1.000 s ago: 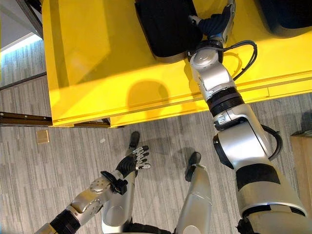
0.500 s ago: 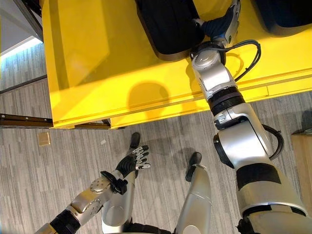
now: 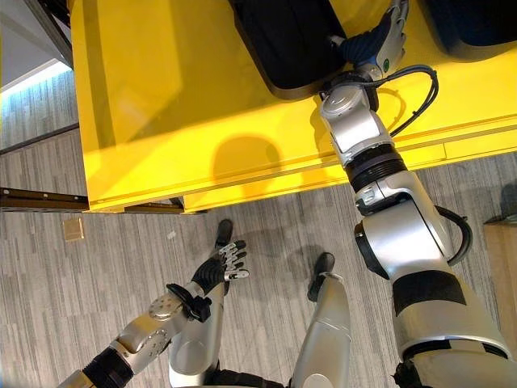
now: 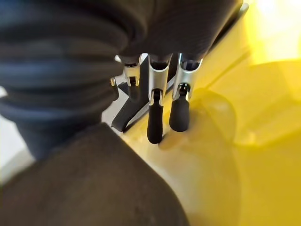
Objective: Move parts from the plastic box to the shelf.
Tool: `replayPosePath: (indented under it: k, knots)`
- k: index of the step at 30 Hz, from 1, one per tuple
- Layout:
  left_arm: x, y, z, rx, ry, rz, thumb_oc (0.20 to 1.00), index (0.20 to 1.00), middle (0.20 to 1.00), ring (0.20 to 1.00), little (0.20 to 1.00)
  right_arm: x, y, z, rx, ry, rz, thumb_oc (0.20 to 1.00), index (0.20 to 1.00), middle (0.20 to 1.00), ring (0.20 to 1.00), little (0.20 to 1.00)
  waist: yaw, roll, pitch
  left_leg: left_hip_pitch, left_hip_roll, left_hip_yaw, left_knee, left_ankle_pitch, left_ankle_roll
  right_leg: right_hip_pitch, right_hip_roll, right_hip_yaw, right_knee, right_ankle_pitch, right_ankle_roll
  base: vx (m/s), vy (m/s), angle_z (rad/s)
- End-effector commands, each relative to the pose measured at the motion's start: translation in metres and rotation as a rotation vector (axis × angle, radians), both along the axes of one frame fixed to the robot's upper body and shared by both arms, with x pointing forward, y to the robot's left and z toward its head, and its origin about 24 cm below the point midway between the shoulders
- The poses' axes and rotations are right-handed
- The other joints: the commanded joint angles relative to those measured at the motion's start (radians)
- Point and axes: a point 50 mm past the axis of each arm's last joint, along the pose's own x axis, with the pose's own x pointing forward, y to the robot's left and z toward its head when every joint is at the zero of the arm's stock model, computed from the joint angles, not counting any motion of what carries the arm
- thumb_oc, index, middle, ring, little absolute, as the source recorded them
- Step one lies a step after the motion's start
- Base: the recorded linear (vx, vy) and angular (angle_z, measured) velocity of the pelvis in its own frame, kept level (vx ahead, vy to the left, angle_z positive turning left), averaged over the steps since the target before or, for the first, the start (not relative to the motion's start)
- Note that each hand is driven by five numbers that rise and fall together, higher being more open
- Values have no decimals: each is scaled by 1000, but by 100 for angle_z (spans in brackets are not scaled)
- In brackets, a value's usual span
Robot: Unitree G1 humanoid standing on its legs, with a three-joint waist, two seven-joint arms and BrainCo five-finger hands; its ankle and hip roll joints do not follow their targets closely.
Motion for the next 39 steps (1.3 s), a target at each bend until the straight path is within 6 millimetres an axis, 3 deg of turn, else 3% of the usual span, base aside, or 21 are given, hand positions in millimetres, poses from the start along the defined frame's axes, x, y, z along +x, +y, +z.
replayPosePath:
  k: [1,11,20,34,39]
  knots:
    - [-2,-6,12,-42,-63,-27,1000,1000,1000,1000,1000,-10,-33,17,-64,-72,-122,1000,1000,1000,1000,1000,7,-14,22,57,-5,148,-7,5,-21,94,39,-20,-119,76,-1,0,0,0]
    - [0,-4,14,-44,-67,-28,1000,1000,1000,1000,1000,-11,-19,23,-104,-104,-52,1000,1000,1000,1000,1000,9,-11,22,60,-9,147,-4,2,-19,98,36,-19,-122,76,-1,0,0,0]
    - [1,-5,13,-38,-68,-28,1000,1000,1000,1000,1000,-7,-19,7,-6,-64,-23,1000,1000,1000,1000,1000,8,-15,22,70,-8,148,-7,1,-19,109,40,-18,-127,76,0,0,0,0]
    - [-1,-9,9,-48,-53,-23,1000,1000,1000,1000,1000,-23,25,28,43,-343,281,1000,1000,1000,1000,1000,5,-9,22,92,-19,146,-5,-6,-14,126,39,-9,-125,71,2,0,0,0]
    - [-5,-12,2,-36,-34,-54,1000,1000,1000,1000,1000,-31,31,32,50,-432,335,1000,1000,1000,1000,1000,2,-3,22,115,-26,146,0,-16,-9,149,37,-2,-127,67,4,8,3,-2]
